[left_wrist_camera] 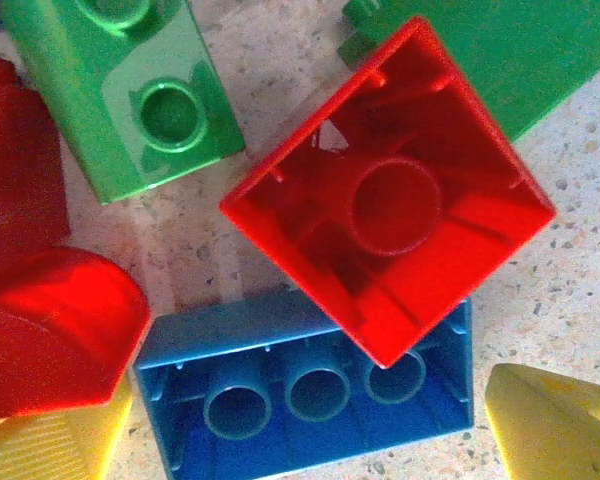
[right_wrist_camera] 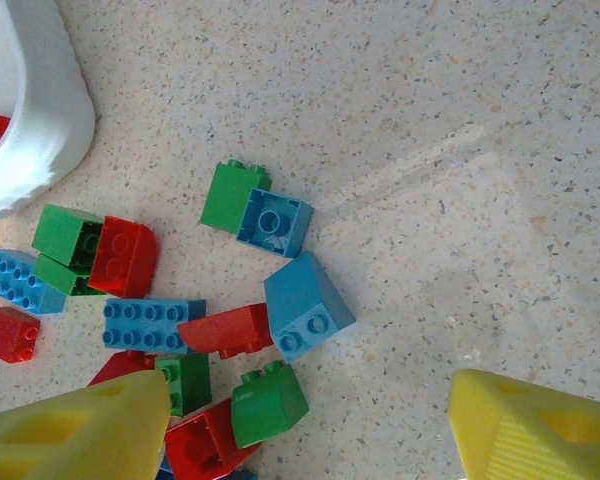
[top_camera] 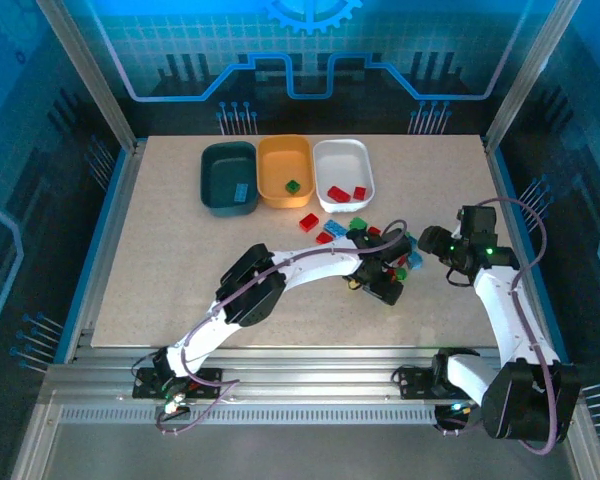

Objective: Sort the legos into containers by color

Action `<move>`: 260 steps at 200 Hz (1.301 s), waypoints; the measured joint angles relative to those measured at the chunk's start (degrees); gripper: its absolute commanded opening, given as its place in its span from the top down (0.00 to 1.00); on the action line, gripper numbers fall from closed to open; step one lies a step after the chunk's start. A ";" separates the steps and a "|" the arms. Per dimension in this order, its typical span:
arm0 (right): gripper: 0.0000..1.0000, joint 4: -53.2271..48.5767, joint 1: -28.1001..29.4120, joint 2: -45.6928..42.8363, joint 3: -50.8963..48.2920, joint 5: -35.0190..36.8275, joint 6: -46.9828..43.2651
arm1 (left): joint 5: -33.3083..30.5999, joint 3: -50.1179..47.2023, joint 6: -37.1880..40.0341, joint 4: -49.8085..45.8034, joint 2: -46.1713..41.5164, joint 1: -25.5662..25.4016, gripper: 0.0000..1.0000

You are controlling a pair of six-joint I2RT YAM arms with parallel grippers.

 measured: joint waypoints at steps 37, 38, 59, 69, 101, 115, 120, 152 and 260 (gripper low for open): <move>0.25 0.11 -0.11 -0.13 -0.17 -0.92 0.00 | -1.68 3.13 0.20 -1.11 2.05 0.02 0.15; 0.25 0.13 -0.11 -0.17 -0.24 -0.94 0.00 | -1.68 3.13 0.22 -1.11 2.05 0.00 0.15; 0.25 0.39 -0.24 -0.50 -0.72 -1.36 -0.02 | -2.05 3.32 0.26 -1.44 2.21 0.00 0.18; 0.25 0.44 -0.37 -0.50 -0.76 -1.62 0.00 | -2.34 3.32 0.31 -1.46 2.25 0.00 0.22; 0.26 0.46 -0.42 -0.96 -0.79 -2.27 -0.02 | -3.39 3.32 1.36 -2.08 2.29 0.02 0.34; 0.26 0.50 -0.42 -1.20 -0.79 -2.29 -0.02 | -3.48 3.30 1.64 -2.12 2.27 0.00 0.35; 0.26 0.52 -0.42 -1.22 -0.79 -2.29 -0.02 | -3.54 3.28 1.68 -2.12 2.21 0.00 0.35; 0.27 0.90 -0.44 -1.25 -0.79 -2.49 -0.02 | -3.39 -1.01 1.66 -0.72 -0.44 0.00 0.38; 0.27 3.72 12.11 4.50 0.39 -0.70 -0.48 | -0.92 -14.10 4.22 -1.42 -28.63 19.04 0.41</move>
